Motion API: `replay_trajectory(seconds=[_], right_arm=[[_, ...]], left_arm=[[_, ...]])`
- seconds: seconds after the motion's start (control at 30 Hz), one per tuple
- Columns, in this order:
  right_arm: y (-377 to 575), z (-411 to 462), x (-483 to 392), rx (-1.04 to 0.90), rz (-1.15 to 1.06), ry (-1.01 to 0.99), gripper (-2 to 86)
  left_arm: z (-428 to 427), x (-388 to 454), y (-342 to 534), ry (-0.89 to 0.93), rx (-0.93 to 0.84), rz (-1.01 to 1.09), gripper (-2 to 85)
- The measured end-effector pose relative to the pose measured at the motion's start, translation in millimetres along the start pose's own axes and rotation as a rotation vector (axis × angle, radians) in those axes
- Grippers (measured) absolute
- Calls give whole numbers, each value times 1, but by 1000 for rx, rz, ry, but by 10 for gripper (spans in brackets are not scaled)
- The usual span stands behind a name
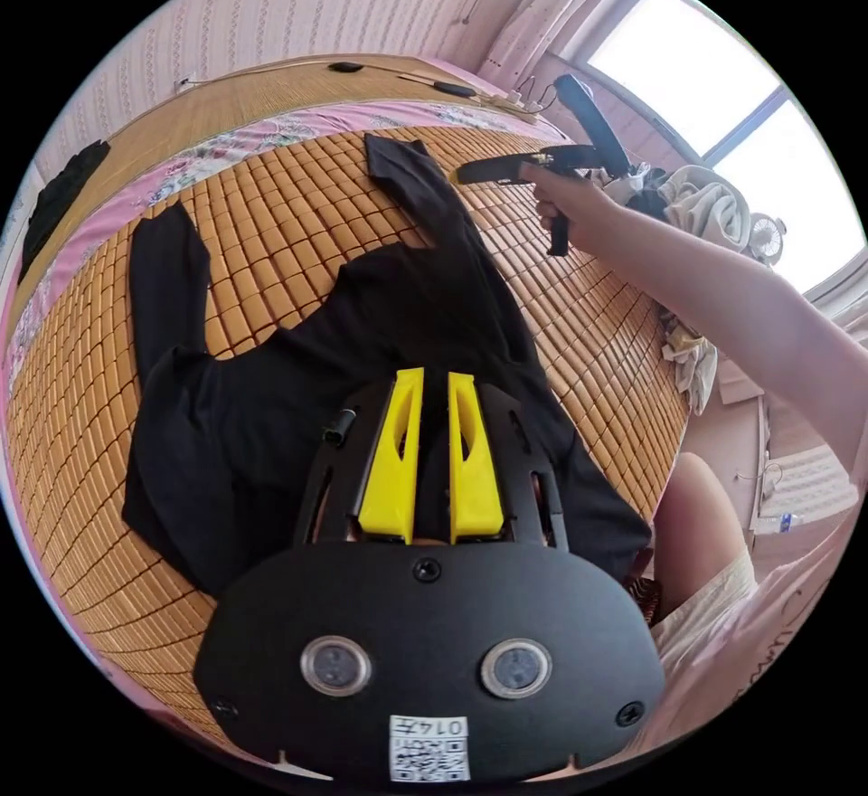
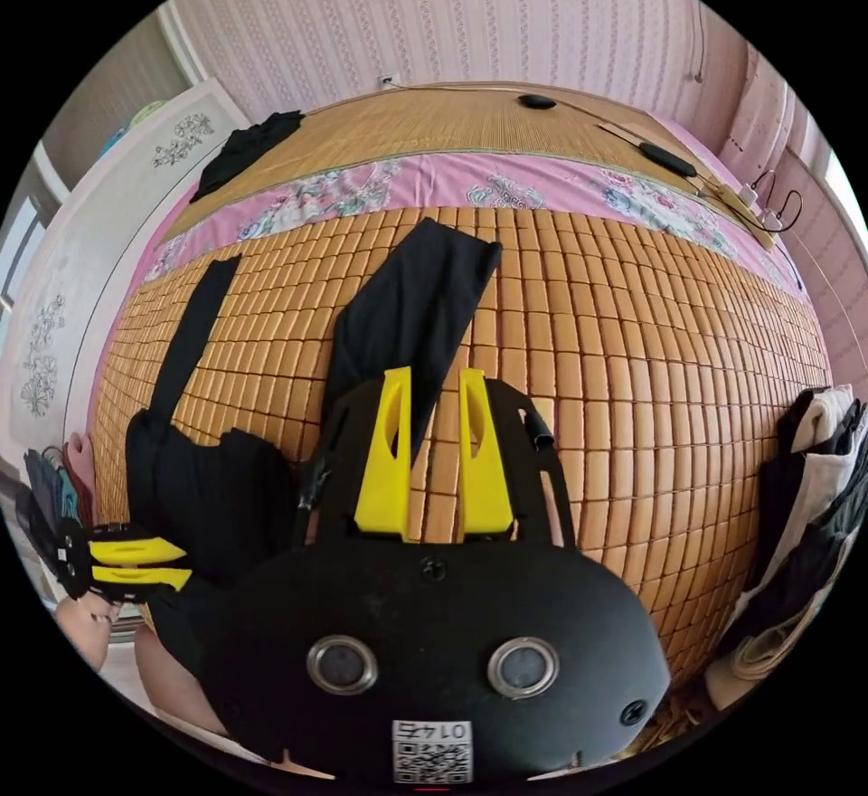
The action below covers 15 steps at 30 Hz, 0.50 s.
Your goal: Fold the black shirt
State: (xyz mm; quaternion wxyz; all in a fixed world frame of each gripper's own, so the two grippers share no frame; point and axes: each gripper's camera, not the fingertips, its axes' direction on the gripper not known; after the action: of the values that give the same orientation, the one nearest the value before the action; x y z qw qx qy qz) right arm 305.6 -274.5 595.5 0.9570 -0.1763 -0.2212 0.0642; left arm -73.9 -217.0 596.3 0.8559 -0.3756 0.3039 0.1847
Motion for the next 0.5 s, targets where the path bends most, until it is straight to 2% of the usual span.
replay_trajectory(seconds=[0.13, 0.23, 0.4, 0.5], right_arm=[[19, -31, 15, 58, -5, -68, 6], [82, -92, 41, 120, 27, -32, 7], [234, -170, 72, -12, 123, 35, 26], [287, -187, 84, -78, 170, 103, 50]], left_arm=[[10, 6, -25, 18, -46, 9, 52], [12, 12, -44, 31, -71, -1, 50], [24, 32, -93, 35, -119, 36, 50], [41, 43, -127, 23, -138, 49, 55]])
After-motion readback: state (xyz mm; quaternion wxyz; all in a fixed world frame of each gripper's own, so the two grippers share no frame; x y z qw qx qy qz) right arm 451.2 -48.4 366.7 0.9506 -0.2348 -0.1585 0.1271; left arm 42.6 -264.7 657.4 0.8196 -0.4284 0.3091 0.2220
